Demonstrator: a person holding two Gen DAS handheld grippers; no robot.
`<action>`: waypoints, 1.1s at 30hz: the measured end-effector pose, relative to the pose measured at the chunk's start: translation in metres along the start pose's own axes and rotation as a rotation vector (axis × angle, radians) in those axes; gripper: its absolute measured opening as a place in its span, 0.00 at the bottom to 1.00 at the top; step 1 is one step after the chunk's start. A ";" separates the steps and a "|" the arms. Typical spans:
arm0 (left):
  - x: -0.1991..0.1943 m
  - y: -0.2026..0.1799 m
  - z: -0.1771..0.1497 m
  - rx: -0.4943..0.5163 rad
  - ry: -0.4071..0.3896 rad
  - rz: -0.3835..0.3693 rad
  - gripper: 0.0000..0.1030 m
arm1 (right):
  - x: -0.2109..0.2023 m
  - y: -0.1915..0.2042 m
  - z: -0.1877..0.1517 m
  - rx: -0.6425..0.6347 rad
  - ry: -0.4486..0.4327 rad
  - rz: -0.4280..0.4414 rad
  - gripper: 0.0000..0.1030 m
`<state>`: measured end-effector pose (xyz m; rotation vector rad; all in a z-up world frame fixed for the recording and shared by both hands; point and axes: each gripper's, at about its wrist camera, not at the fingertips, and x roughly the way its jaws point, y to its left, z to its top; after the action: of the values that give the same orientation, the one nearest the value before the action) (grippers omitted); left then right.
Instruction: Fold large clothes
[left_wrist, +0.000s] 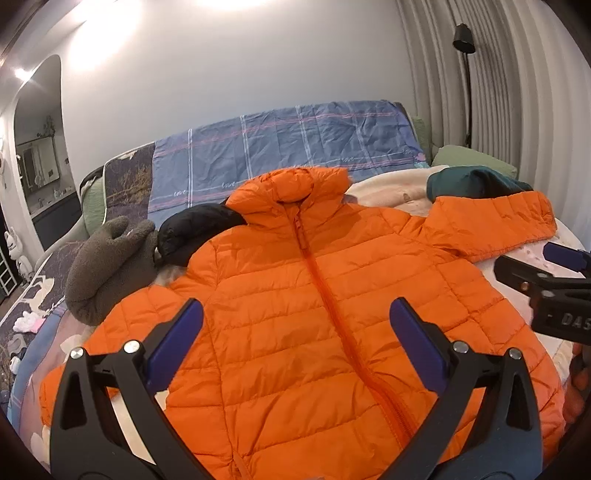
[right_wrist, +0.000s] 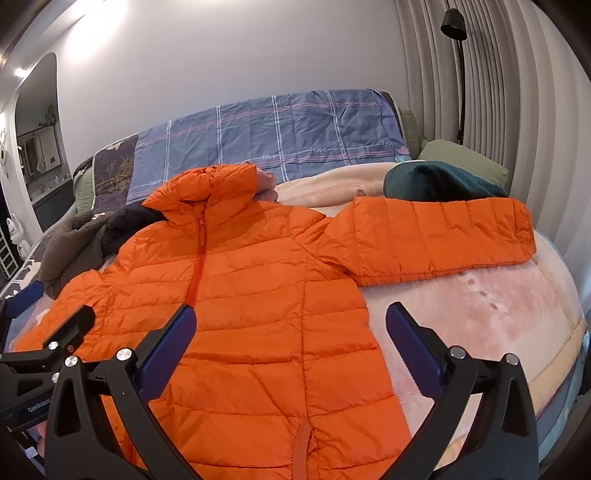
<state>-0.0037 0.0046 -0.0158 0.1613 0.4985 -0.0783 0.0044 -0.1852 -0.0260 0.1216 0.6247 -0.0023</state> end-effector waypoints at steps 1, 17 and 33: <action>0.001 0.001 0.000 0.001 0.009 0.002 0.98 | 0.000 0.000 0.000 0.001 0.005 0.013 0.99; 0.007 0.008 -0.007 -0.031 0.074 -0.010 0.98 | -0.003 -0.003 -0.005 -0.020 0.011 0.006 0.99; 0.009 0.007 -0.011 -0.030 0.081 -0.022 0.98 | -0.004 0.005 -0.007 -0.051 0.007 0.018 0.99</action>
<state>0.0001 0.0133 -0.0283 0.1297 0.5819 -0.0860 -0.0031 -0.1792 -0.0290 0.0776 0.6298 0.0315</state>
